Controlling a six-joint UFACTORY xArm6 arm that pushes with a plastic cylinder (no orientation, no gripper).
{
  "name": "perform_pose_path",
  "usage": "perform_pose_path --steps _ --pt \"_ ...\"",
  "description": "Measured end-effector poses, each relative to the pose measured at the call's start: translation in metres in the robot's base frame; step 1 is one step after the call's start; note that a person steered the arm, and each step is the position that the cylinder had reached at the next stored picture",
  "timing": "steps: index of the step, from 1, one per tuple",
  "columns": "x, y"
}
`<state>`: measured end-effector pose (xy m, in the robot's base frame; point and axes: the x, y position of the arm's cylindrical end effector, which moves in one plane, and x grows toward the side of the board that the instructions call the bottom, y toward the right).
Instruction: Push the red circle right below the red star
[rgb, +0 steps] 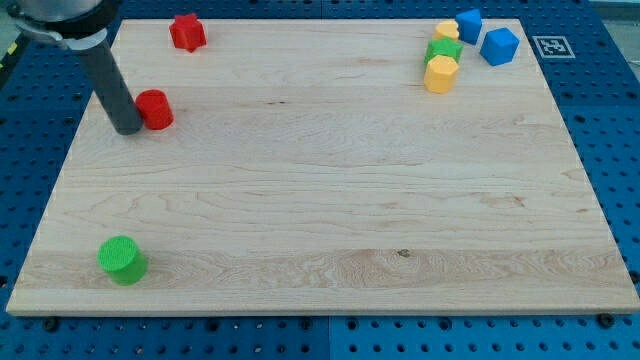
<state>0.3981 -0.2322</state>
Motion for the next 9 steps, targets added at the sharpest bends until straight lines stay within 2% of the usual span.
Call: perform_pose_path --steps 4,8,9 --pt "-0.021 0.056" --pt "-0.107 0.078" --pt "-0.063 0.090"
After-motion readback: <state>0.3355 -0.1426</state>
